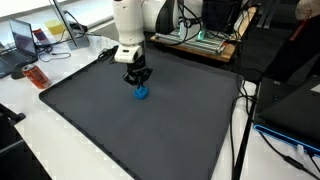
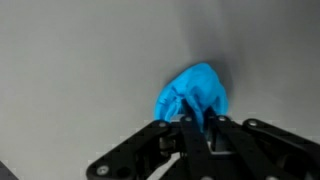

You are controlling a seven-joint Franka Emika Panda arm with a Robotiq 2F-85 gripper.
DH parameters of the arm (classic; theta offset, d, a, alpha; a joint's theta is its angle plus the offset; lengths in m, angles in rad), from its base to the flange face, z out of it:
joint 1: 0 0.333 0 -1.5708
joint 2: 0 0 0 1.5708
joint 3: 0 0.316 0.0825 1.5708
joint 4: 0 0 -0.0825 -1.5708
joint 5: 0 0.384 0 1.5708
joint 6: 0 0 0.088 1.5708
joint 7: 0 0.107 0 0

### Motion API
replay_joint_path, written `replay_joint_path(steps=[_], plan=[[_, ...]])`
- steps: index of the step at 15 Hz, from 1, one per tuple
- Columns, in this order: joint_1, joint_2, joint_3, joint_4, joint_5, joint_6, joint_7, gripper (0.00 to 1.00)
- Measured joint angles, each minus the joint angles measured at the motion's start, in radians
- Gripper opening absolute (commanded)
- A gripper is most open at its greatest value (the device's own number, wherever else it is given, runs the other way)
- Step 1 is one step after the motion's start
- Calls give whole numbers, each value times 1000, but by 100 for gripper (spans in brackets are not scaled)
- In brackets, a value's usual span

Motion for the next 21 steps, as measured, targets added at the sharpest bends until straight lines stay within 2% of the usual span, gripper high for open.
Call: replay_joint_path(steps=[4,5,6,7,13,16,18,21], plan=[[2,0,0,2,0,-4,-4,1],[2,0,0,2,0,-6,-5,32],[2,0,0,3,0,-6,-5,33],[3,0,0,3,0,-7,-5,39],[2,0,1,3,2,-19,-5,81],[1,-2,1,3,8,-20,-3,99],[-2,-8,1,3,25,-20,21,100],[-8,-27,4,3,110,-48,90,100]])
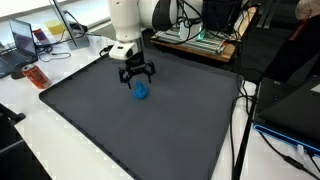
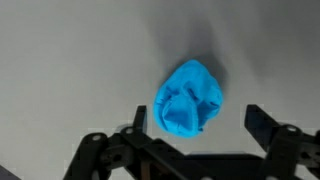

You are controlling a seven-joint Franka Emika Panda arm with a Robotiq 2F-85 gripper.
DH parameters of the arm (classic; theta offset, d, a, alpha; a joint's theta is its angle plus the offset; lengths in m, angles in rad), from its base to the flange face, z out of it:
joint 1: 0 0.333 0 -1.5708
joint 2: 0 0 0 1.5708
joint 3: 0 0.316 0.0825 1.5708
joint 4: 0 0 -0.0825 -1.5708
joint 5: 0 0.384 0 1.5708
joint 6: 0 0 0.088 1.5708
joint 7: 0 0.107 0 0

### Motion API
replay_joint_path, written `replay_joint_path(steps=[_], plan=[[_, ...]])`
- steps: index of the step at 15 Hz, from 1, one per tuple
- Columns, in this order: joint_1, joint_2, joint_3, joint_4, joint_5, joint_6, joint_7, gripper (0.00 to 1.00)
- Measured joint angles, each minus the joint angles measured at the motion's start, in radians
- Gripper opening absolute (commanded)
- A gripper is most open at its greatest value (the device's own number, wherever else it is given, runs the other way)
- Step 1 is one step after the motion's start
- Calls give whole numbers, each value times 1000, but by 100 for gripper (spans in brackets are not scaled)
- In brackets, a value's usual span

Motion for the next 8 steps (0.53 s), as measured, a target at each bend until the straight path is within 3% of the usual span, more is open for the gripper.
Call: replay_joint_path(steps=[8], plan=[[-10,-99,22,-5,221,-95,205,100]])
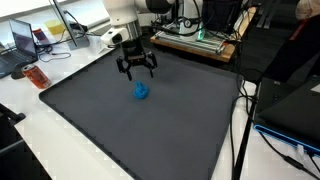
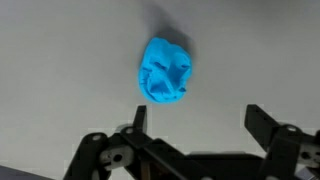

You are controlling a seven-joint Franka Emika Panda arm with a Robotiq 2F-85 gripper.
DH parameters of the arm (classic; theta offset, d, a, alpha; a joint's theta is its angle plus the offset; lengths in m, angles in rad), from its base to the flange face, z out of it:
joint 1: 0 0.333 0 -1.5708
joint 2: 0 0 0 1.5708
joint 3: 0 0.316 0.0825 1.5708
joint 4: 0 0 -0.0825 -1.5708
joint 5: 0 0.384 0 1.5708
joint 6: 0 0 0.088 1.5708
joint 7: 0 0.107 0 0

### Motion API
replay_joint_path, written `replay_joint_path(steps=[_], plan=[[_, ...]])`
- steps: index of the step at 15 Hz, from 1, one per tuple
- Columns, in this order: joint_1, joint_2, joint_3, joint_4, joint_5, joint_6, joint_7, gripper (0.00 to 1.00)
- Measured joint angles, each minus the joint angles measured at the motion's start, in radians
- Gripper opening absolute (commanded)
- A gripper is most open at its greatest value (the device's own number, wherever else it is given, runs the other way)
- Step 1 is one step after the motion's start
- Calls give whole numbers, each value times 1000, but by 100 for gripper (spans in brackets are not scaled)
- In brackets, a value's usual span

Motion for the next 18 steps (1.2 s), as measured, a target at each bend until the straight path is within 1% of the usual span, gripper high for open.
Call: replay_joint_path(steps=[4,7,10,12,18], plan=[[7,-53,0,-39,28,0,150,100],[11,-102,0,-87,74,13,231,100],[19,-164,-1,-149,137,63,294,100],[29,-208,-2,-193,160,104,340,100],[89,-327,-43,-306,152,192,544,100]])
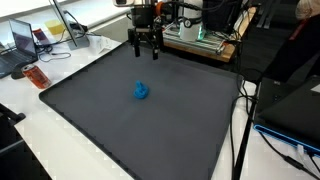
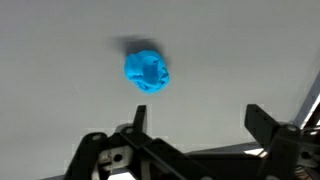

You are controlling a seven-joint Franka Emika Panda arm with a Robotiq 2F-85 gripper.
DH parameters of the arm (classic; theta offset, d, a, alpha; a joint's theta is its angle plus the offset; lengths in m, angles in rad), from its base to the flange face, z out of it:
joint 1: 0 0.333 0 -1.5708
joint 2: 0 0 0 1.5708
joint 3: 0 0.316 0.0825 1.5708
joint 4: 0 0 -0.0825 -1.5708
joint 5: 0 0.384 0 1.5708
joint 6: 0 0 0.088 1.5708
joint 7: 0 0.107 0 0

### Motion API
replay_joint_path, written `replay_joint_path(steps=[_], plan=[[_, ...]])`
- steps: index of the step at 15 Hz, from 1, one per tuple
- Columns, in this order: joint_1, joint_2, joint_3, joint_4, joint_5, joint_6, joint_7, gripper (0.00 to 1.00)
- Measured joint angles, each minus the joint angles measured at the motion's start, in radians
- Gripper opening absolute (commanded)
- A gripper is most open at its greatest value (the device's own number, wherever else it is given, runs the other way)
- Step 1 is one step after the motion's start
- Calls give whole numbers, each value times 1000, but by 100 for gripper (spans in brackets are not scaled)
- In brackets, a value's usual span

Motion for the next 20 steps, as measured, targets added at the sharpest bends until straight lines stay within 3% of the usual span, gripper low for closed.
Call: replay_joint_path(steps=[7,12,20], plan=[[48,-66,-21,-50,-103,18,264,100],[61,-70,-21,-42,-234,-12,509,100],[65,-70,-21,-35,-253,-15,553,100]])
